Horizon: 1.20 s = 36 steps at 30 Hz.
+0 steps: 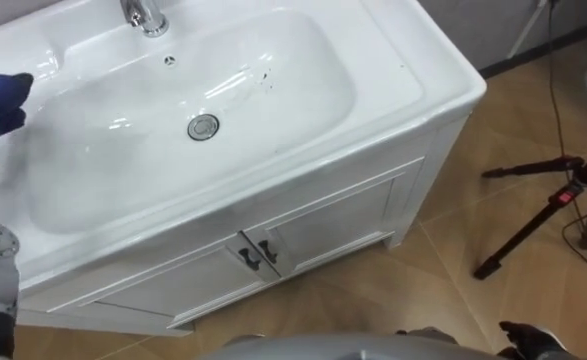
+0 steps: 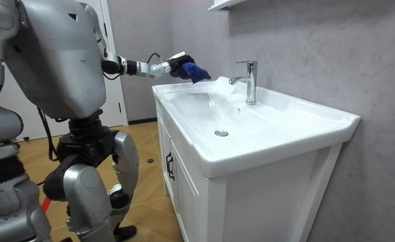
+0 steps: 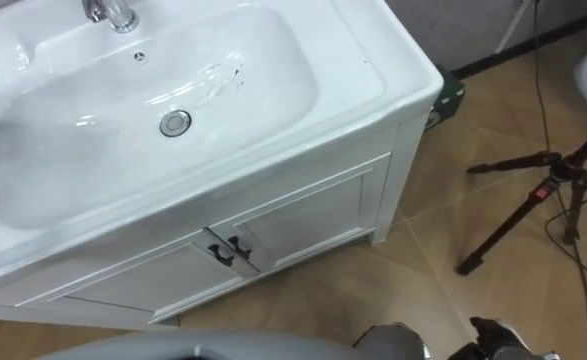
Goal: Wipe basin
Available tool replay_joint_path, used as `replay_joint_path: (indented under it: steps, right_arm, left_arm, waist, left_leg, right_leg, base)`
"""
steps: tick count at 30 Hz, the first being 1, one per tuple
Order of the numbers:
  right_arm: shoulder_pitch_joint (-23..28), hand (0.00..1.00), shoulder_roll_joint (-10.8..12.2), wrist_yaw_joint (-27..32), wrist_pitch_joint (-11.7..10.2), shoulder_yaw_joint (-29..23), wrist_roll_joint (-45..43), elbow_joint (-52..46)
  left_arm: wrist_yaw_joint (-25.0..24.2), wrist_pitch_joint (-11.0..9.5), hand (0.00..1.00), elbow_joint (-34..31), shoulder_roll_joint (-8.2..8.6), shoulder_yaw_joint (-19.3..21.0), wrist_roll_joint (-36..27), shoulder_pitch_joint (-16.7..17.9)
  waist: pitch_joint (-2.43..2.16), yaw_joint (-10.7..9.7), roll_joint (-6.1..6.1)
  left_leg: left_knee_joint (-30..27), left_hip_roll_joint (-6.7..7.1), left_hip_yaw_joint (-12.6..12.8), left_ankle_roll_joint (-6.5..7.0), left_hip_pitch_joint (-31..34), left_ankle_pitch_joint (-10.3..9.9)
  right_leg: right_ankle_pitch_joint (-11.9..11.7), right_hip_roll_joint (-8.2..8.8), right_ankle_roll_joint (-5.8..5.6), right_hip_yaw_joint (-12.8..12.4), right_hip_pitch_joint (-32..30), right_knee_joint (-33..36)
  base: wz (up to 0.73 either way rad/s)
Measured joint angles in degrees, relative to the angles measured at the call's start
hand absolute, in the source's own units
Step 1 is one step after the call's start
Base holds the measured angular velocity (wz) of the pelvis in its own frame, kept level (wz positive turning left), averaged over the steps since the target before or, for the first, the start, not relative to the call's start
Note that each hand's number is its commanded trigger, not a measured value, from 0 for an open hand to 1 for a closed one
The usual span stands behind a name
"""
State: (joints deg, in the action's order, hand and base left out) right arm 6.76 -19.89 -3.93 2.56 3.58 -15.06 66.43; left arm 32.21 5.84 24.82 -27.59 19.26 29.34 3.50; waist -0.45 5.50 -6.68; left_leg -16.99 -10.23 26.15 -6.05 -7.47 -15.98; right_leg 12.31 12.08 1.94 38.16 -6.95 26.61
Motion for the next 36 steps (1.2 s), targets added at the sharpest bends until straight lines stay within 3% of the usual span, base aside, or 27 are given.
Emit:
replay_joint_path:
  steps: [10,15,18,21,28,36]
  right_arm:
    - [0.1,0.00,0.0,-0.3,0.0,-0.3,-1.4,0.1]
    - [-0.1,0.00,0.3,-1.0,0.0,0.4,0.0,-0.8]
    - [-0.1,0.00,0.9,-1.0,0.0,2.0,1.1,-1.5]
    - [-0.1,0.00,1.1,-1.1,0.0,1.9,1.1,-1.5]
    - [0.1,0.00,1.1,-3.1,0.2,1.9,1.8,-1.4]
    - [0.1,0.00,1.1,-3.8,0.8,1.9,2.2,-1.3]
  left_arm:
    - [4.5,-2.2,1.00,0.0,0.04,0.5,0.0,2.4]
    - [5.9,-2.5,1.00,-0.9,2.17,0.5,0.1,3.3]
    - [5.8,-2.5,1.00,-1.9,2.26,0.5,0.1,3.7]
    - [5.8,-2.5,1.00,-2.7,2.26,0.5,0.1,3.7]
    - [4.7,-2.5,1.00,-4.6,2.25,0.5,0.1,3.6]
    - [3.6,-2.4,1.00,-4.6,2.28,0.5,0.1,3.6]
  waist:
    - [0.03,1.8,0.36]
    - [0.05,2.8,1.65]
    - [-0.26,2.8,2.69]
    - [-0.31,2.8,2.88]
    - [-0.11,2.6,3.24]
    - [0.02,2.5,3.60]
  left_leg:
    - [1.6,0.42,-1.7,0.02,0.1,0.0]
    - [1.7,1.04,-2.6,0.23,1.1,-0.1]
    - [1.6,1.09,-3.3,0.33,1.6,-0.1]
    - [1.6,1.44,-3.5,1.02,1.6,-0.2]
    - [1.5,3.29,-3.7,2.82,2.0,-1.0]
    - [1.2,4.10,-3.7,3.52,2.2,-1.4]
  right_leg:
    - [-0.1,0.05,0.10,0.2,-0.1,0.1]
    - [-0.3,0.77,0.03,0.4,-0.6,0.0]
    - [-1.3,0.69,-0.26,1.2,0.1,-0.8]
    - [-2.7,0.55,-0.67,1.2,0.6,-2.2]
    - [-4.2,2.45,-1.78,0.9,0.2,-2.1]
    - [-4.8,3.56,-2.62,1.2,0.0,-1.9]
  base:
    - [0.07]
    - [0.11]
    - [0.17]
    - [0.05]
    - [0.00]
    - [0.00]
